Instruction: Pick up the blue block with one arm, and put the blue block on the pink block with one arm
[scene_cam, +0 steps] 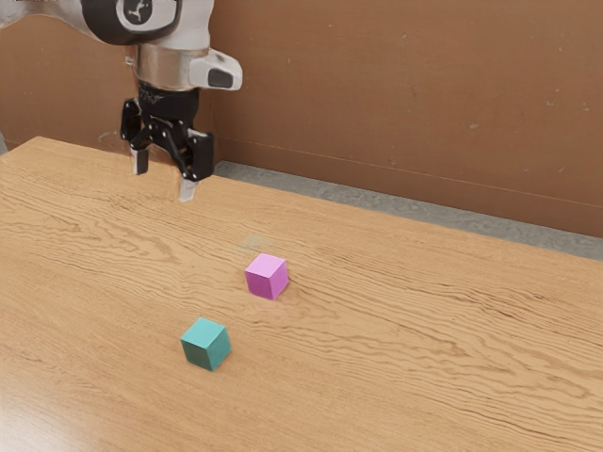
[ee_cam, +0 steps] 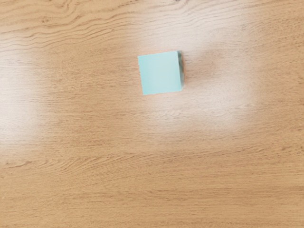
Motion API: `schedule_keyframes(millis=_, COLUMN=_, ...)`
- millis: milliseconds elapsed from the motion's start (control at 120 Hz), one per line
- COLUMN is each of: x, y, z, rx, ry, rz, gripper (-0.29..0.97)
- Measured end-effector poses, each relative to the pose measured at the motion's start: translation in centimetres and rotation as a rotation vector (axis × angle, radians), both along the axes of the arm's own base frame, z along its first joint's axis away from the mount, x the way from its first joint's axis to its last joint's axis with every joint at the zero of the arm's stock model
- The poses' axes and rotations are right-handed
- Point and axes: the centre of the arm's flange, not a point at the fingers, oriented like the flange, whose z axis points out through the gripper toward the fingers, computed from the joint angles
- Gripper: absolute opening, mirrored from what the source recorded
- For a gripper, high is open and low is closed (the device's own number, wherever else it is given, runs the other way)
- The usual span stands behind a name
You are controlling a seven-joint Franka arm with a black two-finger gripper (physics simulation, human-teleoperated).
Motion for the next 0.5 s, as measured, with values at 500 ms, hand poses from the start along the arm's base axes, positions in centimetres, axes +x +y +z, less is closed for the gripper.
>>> schedule_keyframes(millis=500, x=2.8, y=5.3, z=-2.5, rx=-0.068, ry=-0.151, rz=0.179, gripper=0.68)
